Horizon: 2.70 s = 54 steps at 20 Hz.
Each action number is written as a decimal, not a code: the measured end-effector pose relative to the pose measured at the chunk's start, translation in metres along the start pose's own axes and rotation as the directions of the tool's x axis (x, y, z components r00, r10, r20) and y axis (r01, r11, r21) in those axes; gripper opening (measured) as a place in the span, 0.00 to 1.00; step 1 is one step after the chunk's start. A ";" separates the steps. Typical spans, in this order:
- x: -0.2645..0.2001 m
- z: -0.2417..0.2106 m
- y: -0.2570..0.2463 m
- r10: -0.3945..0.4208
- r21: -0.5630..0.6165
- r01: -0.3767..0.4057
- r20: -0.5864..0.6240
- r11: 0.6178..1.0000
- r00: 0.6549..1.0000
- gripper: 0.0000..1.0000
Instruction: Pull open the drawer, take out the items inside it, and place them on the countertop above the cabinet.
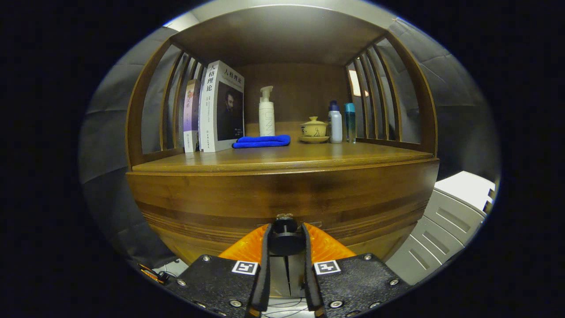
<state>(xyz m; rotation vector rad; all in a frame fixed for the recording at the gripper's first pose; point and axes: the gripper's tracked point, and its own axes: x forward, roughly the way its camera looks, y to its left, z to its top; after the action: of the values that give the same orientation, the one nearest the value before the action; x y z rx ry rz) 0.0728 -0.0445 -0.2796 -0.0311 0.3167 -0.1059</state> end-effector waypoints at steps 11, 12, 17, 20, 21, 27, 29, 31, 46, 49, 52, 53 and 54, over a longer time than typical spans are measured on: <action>-0.012 -0.005 -0.001 -0.015 -0.037 0.015 -0.012 0.999 1.000 0.27; -0.019 -0.005 -0.001 -0.017 -0.037 0.017 -0.013 0.999 1.000 0.27; -0.043 -0.010 -0.003 -0.008 -0.034 0.007 -0.022 0.999 1.000 0.27; -0.058 -0.012 -0.004 0.000 -0.031 0.000 -0.027 1.000 1.000 0.27; -0.062 -0.012 -0.004 0.001 -0.032 -0.002 -0.028 0.999 1.000 0.27; -0.089 -0.016 -0.005 0.001 -0.048 -0.002 -0.029 0.999 1.000 0.27; -0.098 -0.019 -0.006 -0.003 -0.048 0.002 -0.032 0.999 0.999 0.27; -0.107 -0.020 -0.006 -0.006 -0.046 0.004 -0.039 0.999 0.999 0.27; -0.175 -0.041 -0.004 -0.007 -0.043 0.003 -0.095 0.999 0.995 0.26; -0.177 -0.042 -0.004 -0.003 -0.046 -0.002 -0.093 0.999 0.996 0.27; -0.176 -0.043 -0.003 0.005 -0.042 -0.009 -0.093 0.999 0.996 0.32; -0.176 -0.043 -0.003 0.008 -0.045 -0.012 -0.092 0.999 0.996 0.35; -0.176 -0.043 -0.002 0.012 -0.045 -0.017 -0.094 0.999 0.996 0.38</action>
<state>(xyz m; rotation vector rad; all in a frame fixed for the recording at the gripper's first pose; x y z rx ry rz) -0.1075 -0.0282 -0.2655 -0.0696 0.4126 -0.0859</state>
